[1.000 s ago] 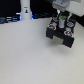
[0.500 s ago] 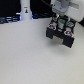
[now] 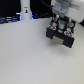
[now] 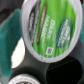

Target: Open the kcup holder, insert the kcup into the holder, and close the kcup holder

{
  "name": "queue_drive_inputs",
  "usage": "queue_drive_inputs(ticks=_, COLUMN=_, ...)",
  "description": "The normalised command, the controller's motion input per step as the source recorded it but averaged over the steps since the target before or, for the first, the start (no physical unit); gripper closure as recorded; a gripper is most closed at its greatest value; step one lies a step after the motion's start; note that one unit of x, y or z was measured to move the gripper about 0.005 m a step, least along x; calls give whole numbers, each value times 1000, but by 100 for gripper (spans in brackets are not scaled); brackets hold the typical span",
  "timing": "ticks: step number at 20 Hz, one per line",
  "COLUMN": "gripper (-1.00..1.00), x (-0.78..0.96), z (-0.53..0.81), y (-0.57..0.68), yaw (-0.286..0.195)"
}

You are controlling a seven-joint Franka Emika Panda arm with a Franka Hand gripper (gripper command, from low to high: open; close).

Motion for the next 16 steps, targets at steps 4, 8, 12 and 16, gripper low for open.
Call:
queue_drive_inputs(ticks=4, gripper=-100, x=189, z=475, y=46, yaw=85)
queue_drive_inputs(ticks=8, gripper=-100, x=275, z=638, y=-102, yaw=84)
queue_drive_inputs(ticks=12, gripper=-100, x=392, z=573, y=-297, yaw=82)
queue_drive_inputs(ticks=16, gripper=-100, x=561, z=356, y=-426, yaw=36)
